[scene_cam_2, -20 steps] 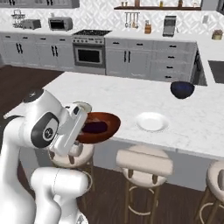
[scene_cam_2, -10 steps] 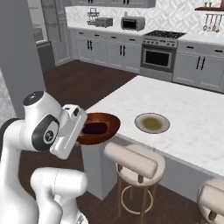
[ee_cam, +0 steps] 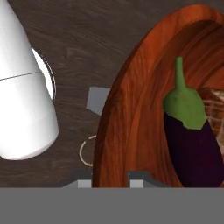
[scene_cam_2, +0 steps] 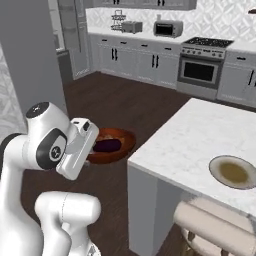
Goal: Pick the chicken drumstick and eggplant from their plates and place them in the bowl. Then put the bowl in the fridge.
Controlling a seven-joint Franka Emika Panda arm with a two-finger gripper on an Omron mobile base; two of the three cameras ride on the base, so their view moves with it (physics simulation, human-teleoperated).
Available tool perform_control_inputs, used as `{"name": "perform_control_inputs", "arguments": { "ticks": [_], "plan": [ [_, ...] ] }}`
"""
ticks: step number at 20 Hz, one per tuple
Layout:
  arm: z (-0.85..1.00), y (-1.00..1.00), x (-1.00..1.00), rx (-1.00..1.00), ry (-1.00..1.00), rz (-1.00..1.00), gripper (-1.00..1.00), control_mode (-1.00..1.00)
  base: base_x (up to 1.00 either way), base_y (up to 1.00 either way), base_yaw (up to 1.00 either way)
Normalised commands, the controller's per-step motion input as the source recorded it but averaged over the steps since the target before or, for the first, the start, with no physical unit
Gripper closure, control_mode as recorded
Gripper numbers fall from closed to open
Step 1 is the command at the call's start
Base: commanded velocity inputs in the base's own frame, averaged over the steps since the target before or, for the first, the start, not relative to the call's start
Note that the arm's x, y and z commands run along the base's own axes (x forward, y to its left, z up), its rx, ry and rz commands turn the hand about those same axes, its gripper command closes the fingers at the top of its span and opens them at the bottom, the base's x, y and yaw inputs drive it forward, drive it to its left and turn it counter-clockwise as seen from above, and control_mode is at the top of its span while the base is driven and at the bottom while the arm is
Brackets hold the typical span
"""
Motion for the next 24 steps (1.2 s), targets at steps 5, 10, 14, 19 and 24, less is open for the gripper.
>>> {"name": "perform_control_inputs", "arguments": {
  "ticks": [5,10,14,19,24],
  "plan": [
    [0.00,0.00,0.00,0.00,0.00,0.00,1.00,1.00,1.00,1.00,0.00],
    [0.00,0.00,0.00,0.00,0.00,0.00,1.00,1.00,1.00,1.00,0.00],
    [0.00,0.00,0.00,0.00,0.00,0.00,1.00,1.00,1.00,1.00,-0.01],
    [0.00,0.00,0.00,0.00,0.00,0.00,1.00,1.00,1.00,0.81,-0.12],
    [0.00,0.00,0.00,0.00,0.00,0.00,1.00,1.00,1.00,0.37,-0.04]
  ]
}}
